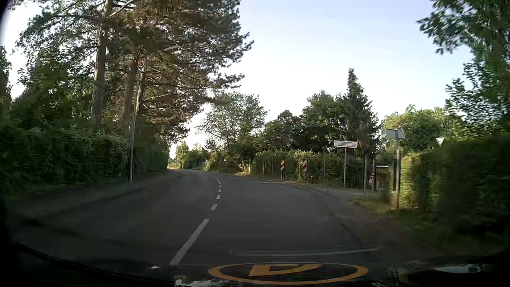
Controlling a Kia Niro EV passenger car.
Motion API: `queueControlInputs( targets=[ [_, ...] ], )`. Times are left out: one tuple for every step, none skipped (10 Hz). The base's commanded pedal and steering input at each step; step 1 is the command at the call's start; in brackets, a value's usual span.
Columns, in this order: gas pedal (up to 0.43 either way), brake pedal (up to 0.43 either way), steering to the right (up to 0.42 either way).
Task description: Follow the waypoints while adhering to traffic rules and regulations
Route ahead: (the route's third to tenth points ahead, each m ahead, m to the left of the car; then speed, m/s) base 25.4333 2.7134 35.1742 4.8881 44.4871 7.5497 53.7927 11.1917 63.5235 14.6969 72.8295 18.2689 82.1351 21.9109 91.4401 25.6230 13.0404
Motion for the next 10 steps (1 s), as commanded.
queueControlInputs(
  targets=[
    [0.197, 0.0, -0.039],
    [0.197, 0.0, -0.039],
    [0.197, 0.0, -0.041],
    [0.189, 0.0, -0.044],
    [0.189, 0.0, -0.046],
    [0.189, 0.0, -0.046],
    [0.189, 0.0, -0.046],
    [0.189, 0.0, -0.043],
    [0.189, 0.0, -0.043],
    [0.189, 0.0, -0.043]
  ],
)
